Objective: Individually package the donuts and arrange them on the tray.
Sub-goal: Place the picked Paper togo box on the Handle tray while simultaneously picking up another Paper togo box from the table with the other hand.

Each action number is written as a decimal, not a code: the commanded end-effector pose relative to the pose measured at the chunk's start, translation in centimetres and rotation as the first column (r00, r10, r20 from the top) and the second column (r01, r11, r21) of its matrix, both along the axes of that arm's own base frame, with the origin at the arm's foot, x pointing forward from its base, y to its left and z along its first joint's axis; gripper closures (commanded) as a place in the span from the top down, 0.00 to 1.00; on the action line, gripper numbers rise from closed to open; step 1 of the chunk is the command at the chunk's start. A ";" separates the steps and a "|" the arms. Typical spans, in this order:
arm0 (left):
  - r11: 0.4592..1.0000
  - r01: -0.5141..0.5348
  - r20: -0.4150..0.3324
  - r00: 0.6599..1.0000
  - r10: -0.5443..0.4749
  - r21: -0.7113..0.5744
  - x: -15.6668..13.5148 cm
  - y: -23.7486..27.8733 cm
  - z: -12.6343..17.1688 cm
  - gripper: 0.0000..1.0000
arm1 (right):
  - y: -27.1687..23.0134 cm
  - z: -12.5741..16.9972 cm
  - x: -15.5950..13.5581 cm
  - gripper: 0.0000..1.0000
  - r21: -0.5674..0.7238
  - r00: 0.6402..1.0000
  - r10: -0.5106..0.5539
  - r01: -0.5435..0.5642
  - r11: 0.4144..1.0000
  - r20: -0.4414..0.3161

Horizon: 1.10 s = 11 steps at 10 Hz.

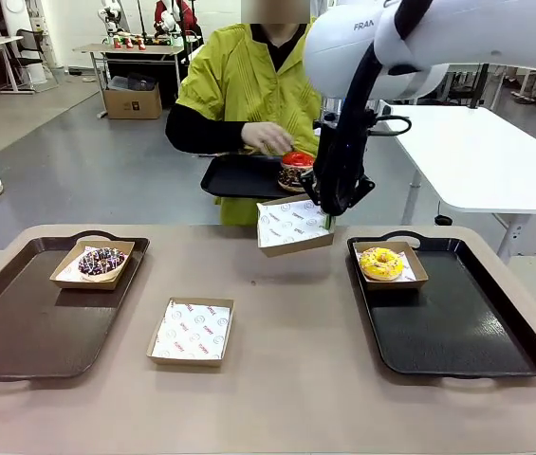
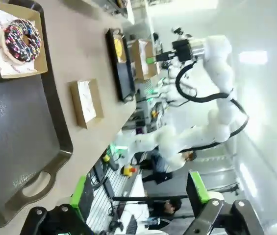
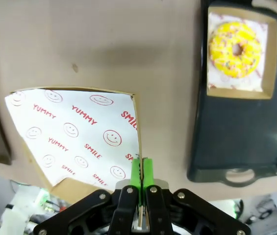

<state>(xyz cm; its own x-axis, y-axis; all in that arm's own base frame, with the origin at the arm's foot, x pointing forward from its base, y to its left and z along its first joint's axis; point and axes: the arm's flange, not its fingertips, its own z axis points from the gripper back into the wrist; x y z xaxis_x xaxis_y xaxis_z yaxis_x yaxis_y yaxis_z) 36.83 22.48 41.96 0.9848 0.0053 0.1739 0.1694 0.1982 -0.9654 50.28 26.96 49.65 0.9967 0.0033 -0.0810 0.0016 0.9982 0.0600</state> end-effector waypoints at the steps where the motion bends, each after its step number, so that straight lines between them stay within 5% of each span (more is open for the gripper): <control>1: 0.991 -0.119 -0.030 0.993 0.117 -0.067 0.3 2.2 0.2 1.00 | 0.2 -0.1 3.1 0.00 -0.024 0.999 0.038 -0.038 0.999 -0.016; 4: 0.973 -0.230 -0.054 0.972 0.229 -0.015 0.1 3.0 0.5 1.00 | -0.2 -1.2 5.5 0.00 -0.015 0.999 0.030 -0.030 0.999 -0.018; 5: 0.987 -0.148 -0.036 0.989 0.146 -0.057 -0.5 3.4 -0.8 1.00 | -0.3 -1.6 5.9 0.00 -0.015 0.999 0.029 -0.029 0.999 -0.015; 11: 0.987 -0.148 -0.036 0.989 0.146 -0.057 -0.5 3.4 -0.8 1.00 | -0.5 -1.6 4.8 0.00 0.006 1.000 0.016 -0.016 1.000 -0.019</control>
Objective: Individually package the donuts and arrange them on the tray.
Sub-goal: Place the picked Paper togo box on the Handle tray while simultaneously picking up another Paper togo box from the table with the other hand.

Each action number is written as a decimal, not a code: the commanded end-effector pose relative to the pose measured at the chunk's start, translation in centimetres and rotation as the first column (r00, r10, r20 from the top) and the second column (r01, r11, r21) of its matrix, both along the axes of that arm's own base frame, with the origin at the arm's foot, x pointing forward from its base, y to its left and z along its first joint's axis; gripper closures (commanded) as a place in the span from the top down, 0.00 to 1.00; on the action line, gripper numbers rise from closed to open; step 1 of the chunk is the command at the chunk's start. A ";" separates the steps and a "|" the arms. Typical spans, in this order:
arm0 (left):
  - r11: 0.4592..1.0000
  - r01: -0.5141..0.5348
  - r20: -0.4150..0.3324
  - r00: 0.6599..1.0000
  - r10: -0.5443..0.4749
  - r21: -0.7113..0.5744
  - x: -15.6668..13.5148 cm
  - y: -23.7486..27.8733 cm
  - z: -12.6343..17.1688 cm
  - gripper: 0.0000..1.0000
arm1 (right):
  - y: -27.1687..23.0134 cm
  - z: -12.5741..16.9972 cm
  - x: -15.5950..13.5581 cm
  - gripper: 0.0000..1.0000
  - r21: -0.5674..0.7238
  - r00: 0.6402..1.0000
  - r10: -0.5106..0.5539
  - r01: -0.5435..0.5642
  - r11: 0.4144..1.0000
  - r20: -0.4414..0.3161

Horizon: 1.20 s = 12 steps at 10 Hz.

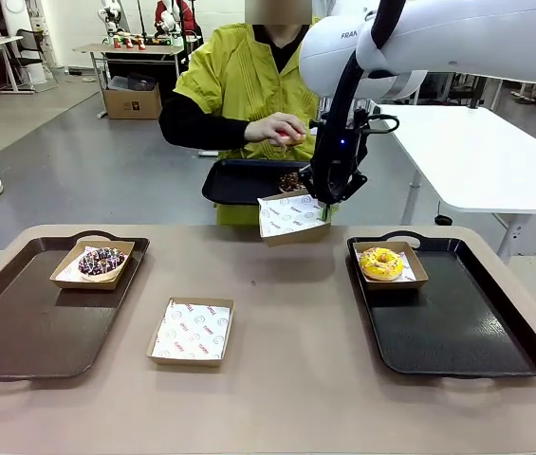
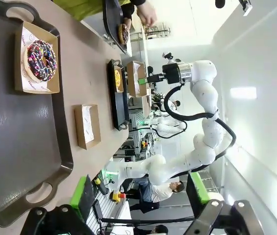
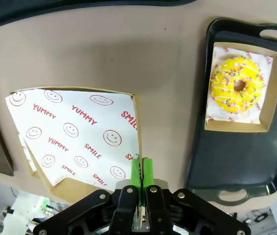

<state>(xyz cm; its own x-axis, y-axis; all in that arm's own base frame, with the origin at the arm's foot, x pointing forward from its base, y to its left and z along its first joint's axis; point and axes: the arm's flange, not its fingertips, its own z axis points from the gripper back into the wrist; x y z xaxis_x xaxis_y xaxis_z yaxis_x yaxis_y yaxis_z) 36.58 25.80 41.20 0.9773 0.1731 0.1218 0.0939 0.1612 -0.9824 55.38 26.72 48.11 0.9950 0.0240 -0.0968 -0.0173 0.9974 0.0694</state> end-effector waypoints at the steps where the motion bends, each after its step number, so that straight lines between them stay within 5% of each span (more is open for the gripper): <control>1: 1.000 0.013 0.016 1.000 -0.013 0.002 -0.3 0.1 0.0 1.00 | -0.3 0.0 -0.3 0.00 -0.003 1.000 -0.004 0.004 1.000 -0.003; 12: 1.000 0.013 0.016 1.000 -0.013 0.002 -0.3 0.1 0.0 1.00 | -0.3 0.0 -0.3 0.00 -0.003 1.000 -0.004 0.004 1.000 -0.003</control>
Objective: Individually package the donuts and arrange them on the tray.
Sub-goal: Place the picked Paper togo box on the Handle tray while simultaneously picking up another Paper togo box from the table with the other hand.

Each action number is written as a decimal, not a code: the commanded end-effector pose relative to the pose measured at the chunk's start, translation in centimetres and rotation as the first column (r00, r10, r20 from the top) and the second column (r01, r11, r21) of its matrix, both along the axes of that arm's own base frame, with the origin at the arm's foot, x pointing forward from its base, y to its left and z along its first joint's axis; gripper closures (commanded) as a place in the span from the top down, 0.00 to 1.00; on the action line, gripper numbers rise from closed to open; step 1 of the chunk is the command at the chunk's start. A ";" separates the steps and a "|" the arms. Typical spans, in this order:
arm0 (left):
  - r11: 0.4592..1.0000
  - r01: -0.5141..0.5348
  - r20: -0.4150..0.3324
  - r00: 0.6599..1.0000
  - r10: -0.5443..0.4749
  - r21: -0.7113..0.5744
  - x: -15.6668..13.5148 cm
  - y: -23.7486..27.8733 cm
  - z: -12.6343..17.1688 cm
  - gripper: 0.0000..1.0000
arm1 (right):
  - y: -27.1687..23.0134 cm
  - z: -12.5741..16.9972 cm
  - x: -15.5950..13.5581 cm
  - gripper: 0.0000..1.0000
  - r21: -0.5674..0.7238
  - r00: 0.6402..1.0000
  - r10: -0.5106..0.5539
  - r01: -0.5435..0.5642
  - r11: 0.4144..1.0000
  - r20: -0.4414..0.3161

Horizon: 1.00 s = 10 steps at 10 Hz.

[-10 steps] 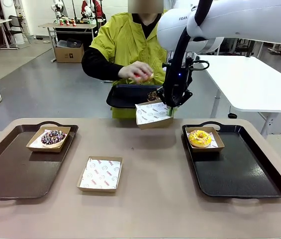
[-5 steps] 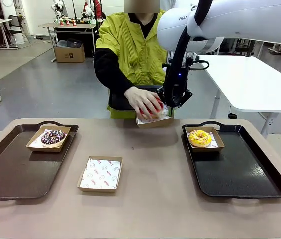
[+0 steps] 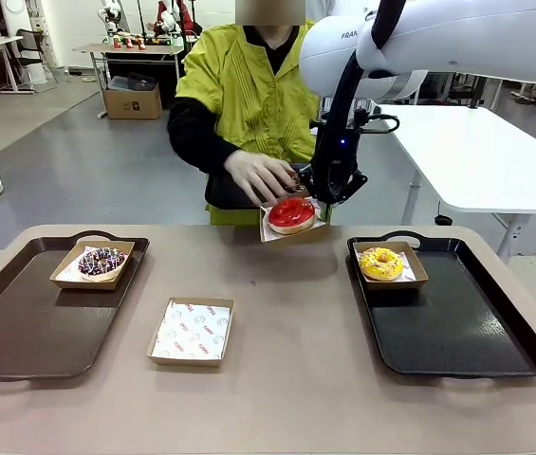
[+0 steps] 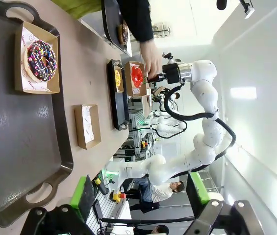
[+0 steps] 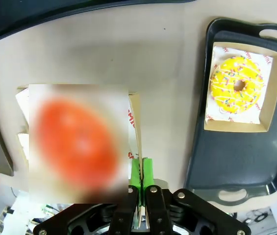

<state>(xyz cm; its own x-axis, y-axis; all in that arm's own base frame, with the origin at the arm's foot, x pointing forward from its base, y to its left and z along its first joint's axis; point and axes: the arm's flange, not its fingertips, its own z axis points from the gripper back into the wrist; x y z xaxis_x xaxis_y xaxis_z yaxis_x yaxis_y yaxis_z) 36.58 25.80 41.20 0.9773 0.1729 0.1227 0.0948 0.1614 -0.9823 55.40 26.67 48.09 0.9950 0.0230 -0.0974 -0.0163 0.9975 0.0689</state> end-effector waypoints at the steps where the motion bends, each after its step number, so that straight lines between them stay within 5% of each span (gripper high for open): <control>1: 1.000 0.013 0.015 1.000 -0.013 0.001 -0.3 0.1 0.0 1.00 | -0.2 0.0 -0.3 0.00 -0.003 1.000 -0.003 0.003 1.000 -0.003; 7: 1.000 0.000 0.000 1.000 0.000 0.000 0.0 0.0 0.0 1.00 | 0.0 0.0 0.0 0.02 0.000 1.000 0.000 0.000 1.000 0.000; 10: 0.982 0.061 -0.010 0.998 -0.060 0.177 1.1 -2.8 4.6 1.00 | -5.3 3.6 -5.8 0.02 0.038 0.995 0.043 -0.047 0.998 0.094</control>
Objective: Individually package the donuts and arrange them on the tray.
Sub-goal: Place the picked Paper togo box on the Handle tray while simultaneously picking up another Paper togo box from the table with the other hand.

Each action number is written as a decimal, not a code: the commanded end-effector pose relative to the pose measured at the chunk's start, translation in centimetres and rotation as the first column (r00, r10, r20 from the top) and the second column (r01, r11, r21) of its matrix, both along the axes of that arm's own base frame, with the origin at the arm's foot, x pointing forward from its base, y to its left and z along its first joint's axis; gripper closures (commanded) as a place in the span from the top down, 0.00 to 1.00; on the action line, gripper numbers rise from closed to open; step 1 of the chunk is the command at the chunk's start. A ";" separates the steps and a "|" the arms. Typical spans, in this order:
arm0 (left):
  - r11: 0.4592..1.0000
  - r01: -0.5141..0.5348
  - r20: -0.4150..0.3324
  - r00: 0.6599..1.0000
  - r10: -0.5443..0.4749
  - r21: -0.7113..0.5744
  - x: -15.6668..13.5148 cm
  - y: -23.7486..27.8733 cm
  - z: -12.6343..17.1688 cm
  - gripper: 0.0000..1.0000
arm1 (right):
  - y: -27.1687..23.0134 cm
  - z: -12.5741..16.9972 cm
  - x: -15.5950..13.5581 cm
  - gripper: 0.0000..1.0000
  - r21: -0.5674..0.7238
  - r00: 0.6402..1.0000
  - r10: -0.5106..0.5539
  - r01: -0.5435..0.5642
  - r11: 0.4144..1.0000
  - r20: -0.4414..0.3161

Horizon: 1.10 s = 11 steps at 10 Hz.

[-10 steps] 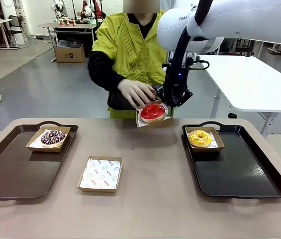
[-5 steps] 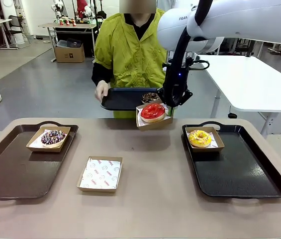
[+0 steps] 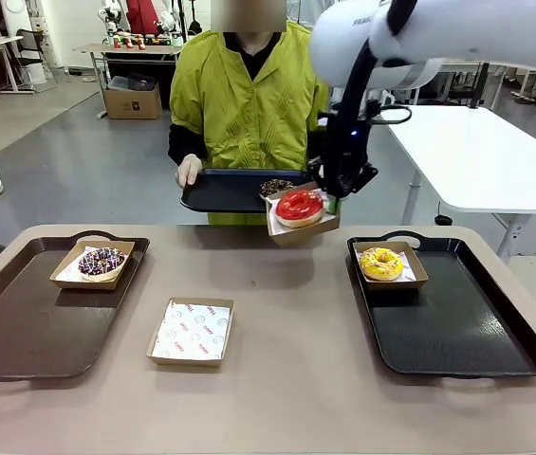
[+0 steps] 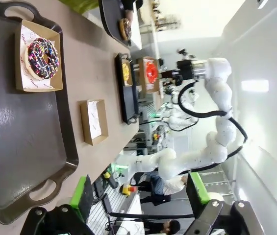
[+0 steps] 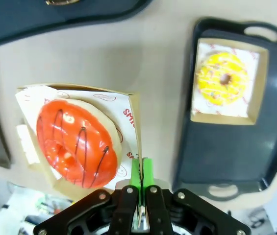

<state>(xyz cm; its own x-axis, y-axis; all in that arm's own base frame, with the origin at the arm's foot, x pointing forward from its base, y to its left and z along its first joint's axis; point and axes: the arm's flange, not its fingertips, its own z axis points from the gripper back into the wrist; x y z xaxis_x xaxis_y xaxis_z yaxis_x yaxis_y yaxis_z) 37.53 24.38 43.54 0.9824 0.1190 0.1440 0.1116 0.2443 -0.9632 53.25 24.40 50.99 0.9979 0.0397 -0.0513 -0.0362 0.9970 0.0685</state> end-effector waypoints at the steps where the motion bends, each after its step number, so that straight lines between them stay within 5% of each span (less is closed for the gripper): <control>1: 0.989 0.031 0.006 0.999 -0.032 0.144 0.7 -2.6 4.7 1.00 | -5.3 1.8 -5.6 0.02 0.062 0.998 0.025 -0.029 0.998 0.059; 6: 0.881 0.146 -0.031 0.989 -0.147 0.450 3.0 -11.3 12.9 1.00 | -15.8 -0.6 -11.2 0.02 -0.048 0.998 -0.042 0.040 0.998 -0.038; 11: 0.710 0.209 -0.086 0.975 -0.206 0.673 5.4 -23.7 11.7 1.00 | -23.3 -5.8 -13.2 0.02 0.020 0.998 -0.047 0.048 0.999 -0.036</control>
<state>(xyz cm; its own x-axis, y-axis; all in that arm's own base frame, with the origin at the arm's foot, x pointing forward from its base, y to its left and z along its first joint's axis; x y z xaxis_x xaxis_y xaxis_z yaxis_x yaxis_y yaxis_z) 43.41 1.93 56.05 0.9683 -0.2190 0.1205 0.2471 0.7650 -0.5948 40.58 1.37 45.84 0.9931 -0.0217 -0.1151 0.0295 0.9974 0.0664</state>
